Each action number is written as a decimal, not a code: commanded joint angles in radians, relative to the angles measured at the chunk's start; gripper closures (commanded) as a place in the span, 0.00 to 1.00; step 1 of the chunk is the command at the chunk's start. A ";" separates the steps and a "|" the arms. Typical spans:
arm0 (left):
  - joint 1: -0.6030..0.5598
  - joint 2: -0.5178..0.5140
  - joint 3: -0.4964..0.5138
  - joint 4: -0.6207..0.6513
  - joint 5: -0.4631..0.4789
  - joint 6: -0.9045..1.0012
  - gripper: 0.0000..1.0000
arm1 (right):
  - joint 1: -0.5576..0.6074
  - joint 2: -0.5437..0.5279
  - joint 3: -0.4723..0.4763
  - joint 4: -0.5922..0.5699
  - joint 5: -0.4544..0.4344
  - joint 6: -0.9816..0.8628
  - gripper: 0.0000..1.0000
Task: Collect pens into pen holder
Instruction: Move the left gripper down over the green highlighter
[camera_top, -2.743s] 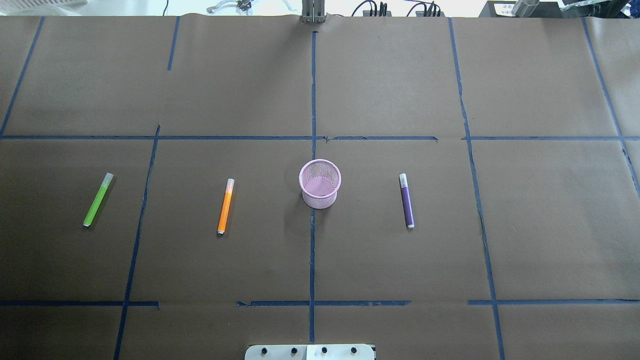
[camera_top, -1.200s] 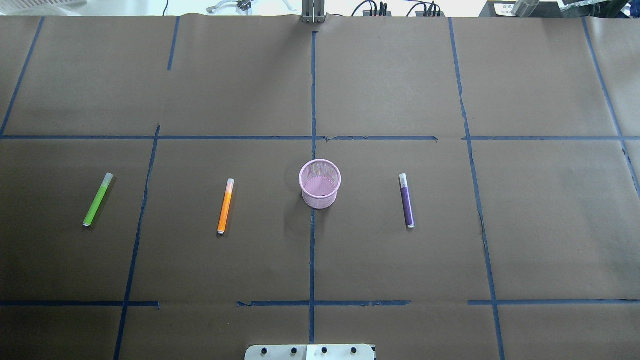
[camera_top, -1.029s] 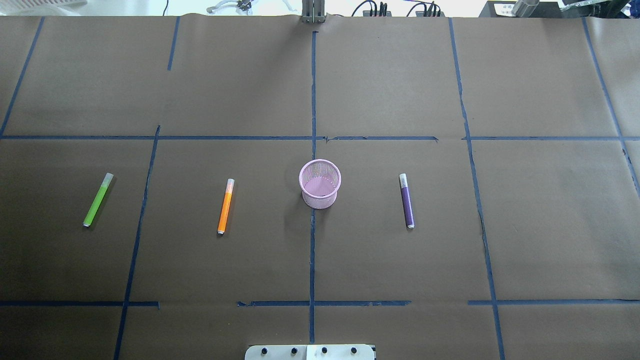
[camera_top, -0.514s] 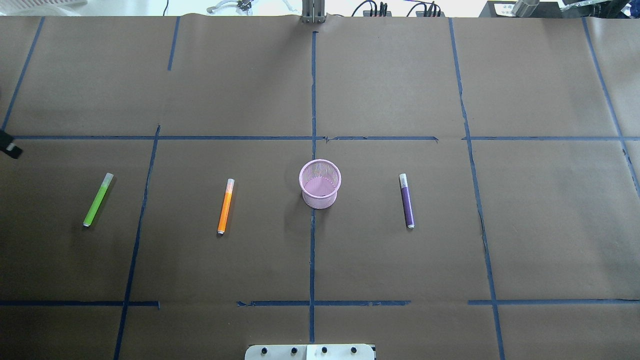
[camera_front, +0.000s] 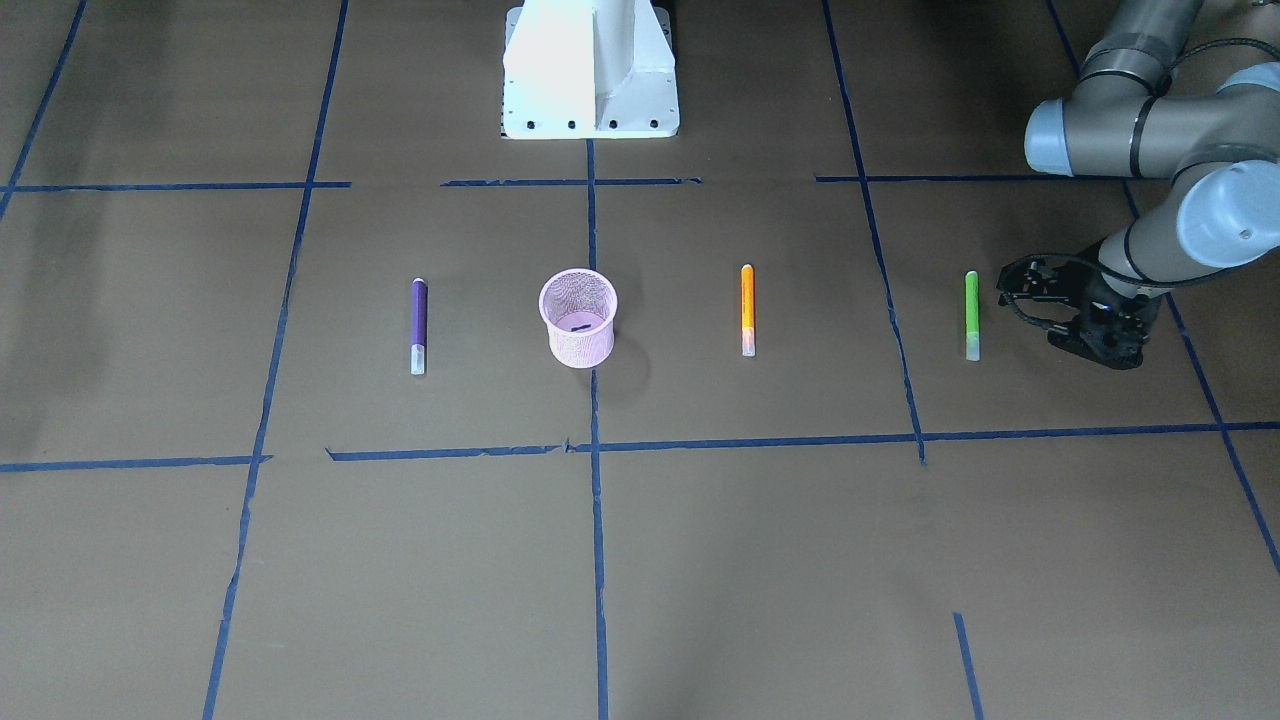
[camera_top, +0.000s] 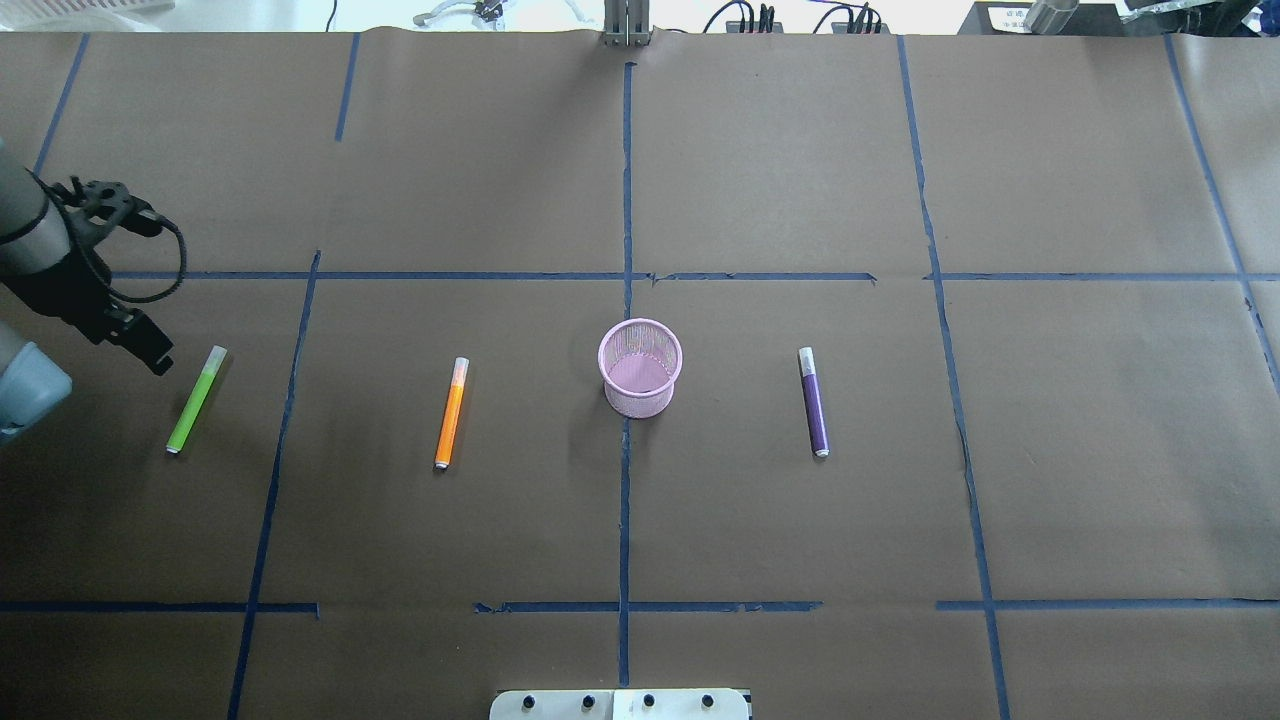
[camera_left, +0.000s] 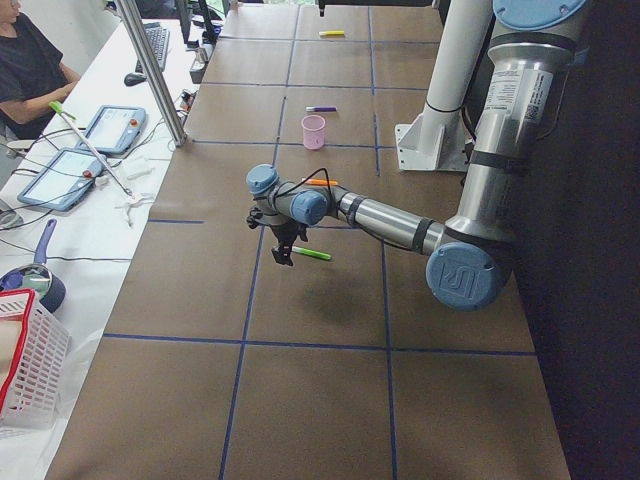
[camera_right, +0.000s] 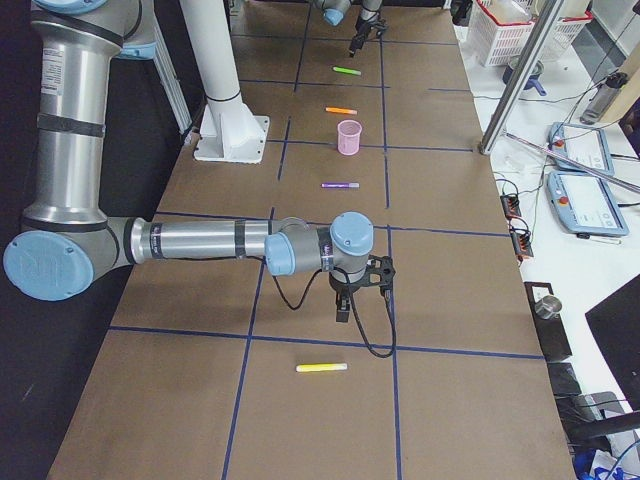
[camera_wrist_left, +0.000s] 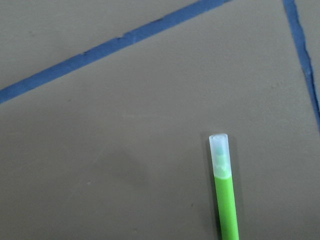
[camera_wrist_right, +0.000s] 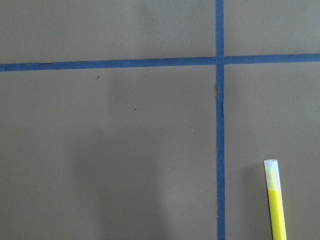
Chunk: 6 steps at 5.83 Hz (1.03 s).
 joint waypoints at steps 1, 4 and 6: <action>0.034 -0.063 0.076 0.040 0.008 -0.001 0.08 | 0.000 -0.004 -0.001 -0.001 0.000 0.000 0.00; 0.048 -0.066 0.076 0.085 -0.098 -0.027 0.17 | 0.000 -0.004 -0.008 -0.001 0.000 0.000 0.00; 0.088 -0.076 0.074 0.084 -0.082 -0.064 0.18 | 0.000 -0.004 -0.018 -0.001 0.002 -0.001 0.00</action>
